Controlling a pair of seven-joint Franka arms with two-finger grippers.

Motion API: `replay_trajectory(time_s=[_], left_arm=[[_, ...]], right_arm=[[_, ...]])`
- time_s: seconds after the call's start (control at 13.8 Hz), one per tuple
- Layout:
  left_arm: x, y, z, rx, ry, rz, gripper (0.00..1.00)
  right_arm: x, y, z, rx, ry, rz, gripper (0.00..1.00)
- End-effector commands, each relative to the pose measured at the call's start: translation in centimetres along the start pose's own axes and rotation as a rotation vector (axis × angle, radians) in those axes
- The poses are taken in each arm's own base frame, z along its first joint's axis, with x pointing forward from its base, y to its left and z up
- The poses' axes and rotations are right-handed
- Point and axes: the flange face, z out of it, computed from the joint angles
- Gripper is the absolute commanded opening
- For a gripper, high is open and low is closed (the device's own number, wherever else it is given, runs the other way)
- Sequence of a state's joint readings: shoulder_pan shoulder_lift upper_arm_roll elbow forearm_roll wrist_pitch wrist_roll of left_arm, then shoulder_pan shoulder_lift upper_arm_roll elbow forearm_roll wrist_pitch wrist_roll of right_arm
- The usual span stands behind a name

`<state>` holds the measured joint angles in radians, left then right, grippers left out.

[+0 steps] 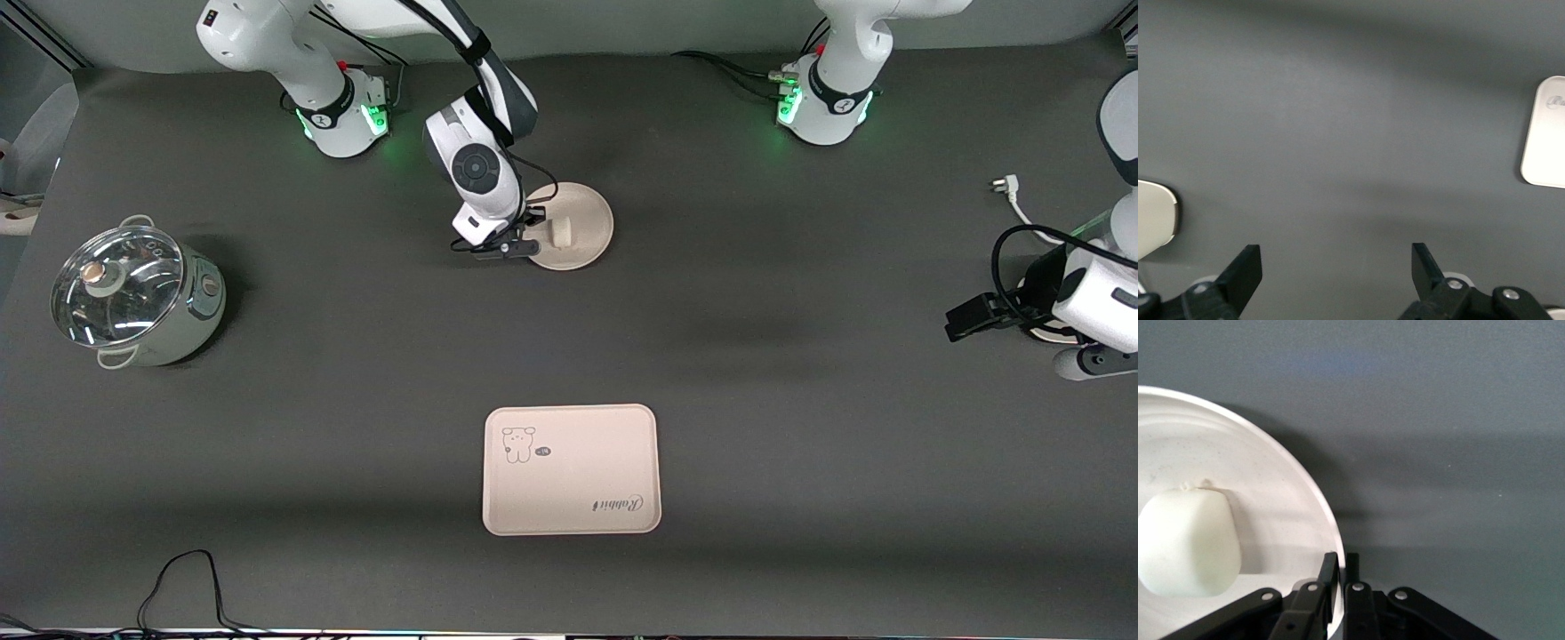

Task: Place bun in plate and plate on tray
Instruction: 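Grasp the plate rim with the right gripper while the left gripper withdraws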

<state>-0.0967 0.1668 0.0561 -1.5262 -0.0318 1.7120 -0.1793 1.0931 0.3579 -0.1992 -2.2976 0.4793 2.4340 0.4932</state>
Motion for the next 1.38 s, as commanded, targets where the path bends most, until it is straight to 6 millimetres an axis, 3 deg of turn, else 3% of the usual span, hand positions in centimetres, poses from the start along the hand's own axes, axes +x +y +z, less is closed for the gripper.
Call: replay_trajectory(time_s=[0.0, 0.29, 0.44, 0.8, 1.09, 1.31], left_arm=[[-0.4, -0.1, -0.8, -0.014, 0.007, 0.053, 1.00], [-0.5, 0.4, -1.9, -0.017, 0.020, 0.068, 1.00], [-0.7, 1.2, -2.4, -0.019, 0.022, 0.062, 1.00], [-0.5, 0.7, -2.3, -0.019, 0.027, 0.076, 1.00], [-0.5, 1.5, -2.4, 0.030, 0.050, 0.103, 1.00], [-0.4, 1.5, -2.5, 0.028, 0.059, 0.103, 1.00]], right_arm=[[0.0, -0.3, 0.5, 0.006, 0.003, 0.033, 0.00], [1.0, 0.3, -1.5, 0.028, 0.001, 0.040, 0.00], [2.1, 0.2, -3.9, 0.026, -0.039, 0.043, 0.00], [6.9, 1.6, -14.6, -0.025, -0.102, 0.036, 0.00], [11.1, 4.9, -24.1, 0.031, -0.047, 0.078, 0.00], [14.4, 7.9, -29.6, 0.119, 0.039, 0.125, 0.00]])
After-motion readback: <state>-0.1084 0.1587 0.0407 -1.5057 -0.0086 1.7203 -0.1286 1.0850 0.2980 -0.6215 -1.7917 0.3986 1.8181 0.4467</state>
